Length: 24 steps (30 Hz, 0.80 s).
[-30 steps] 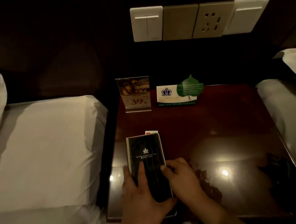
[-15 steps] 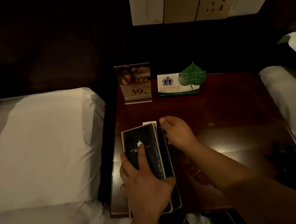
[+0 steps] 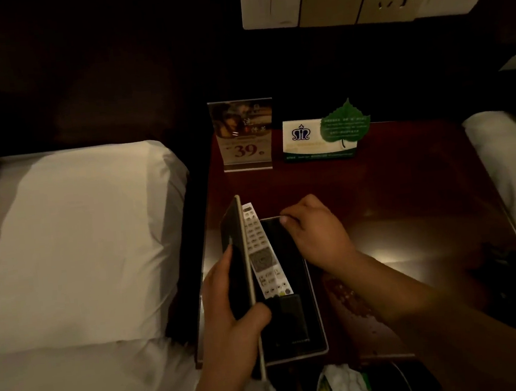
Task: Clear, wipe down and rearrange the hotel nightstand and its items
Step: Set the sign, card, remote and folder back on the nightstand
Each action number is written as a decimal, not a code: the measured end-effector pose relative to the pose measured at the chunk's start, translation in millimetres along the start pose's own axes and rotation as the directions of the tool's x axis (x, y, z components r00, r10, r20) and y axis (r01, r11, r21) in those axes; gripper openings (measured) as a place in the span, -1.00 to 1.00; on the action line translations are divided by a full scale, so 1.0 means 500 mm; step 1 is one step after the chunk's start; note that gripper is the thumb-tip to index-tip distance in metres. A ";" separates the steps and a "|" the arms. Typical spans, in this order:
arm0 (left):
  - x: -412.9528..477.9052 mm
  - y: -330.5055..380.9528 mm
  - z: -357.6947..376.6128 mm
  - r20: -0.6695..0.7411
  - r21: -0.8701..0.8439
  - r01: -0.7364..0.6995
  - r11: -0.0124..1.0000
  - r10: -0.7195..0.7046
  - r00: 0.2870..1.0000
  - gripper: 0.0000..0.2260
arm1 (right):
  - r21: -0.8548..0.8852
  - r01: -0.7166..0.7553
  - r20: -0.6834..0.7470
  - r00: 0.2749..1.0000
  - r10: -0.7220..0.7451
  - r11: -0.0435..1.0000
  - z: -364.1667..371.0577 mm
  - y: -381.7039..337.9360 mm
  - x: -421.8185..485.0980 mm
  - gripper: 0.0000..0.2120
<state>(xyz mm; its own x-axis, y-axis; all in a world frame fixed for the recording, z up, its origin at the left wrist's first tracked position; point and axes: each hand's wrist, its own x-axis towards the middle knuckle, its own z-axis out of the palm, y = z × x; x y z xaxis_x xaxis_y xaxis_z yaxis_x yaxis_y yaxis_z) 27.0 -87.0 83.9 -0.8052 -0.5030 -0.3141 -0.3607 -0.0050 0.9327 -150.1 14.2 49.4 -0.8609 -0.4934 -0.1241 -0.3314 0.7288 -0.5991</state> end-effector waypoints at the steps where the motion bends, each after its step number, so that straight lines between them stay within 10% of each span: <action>1: -0.002 -0.003 -0.003 -0.014 -0.066 0.020 0.998 -0.021 1.000 -0.21 | 0.008 -0.007 0.005 1.000 0.007 1.000 -0.001 0.000 -0.015 -0.75; 18: -0.011 -0.005 0.014 -0.064 -0.283 0.093 0.955 -0.116 0.991 -0.28 | -0.091 0.057 -0.061 0.996 -0.063 0.994 -0.010 -0.059 -0.058 -0.69; 24: -0.015 0.000 0.034 -0.123 -0.182 0.066 0.981 -0.089 0.988 -0.23 | -0.280 0.340 0.370 0.901 -0.225 0.898 0.023 -0.129 0.057 -0.36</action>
<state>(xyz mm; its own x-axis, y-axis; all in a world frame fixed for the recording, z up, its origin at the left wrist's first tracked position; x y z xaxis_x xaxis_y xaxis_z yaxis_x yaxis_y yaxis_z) 24.9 -68.3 83.3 -0.7059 -0.6030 -0.3717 -0.3210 -0.1955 0.9267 -149.1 -52.2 75.5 -0.5583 -0.7846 -0.2696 -0.6982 0.6199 -0.3582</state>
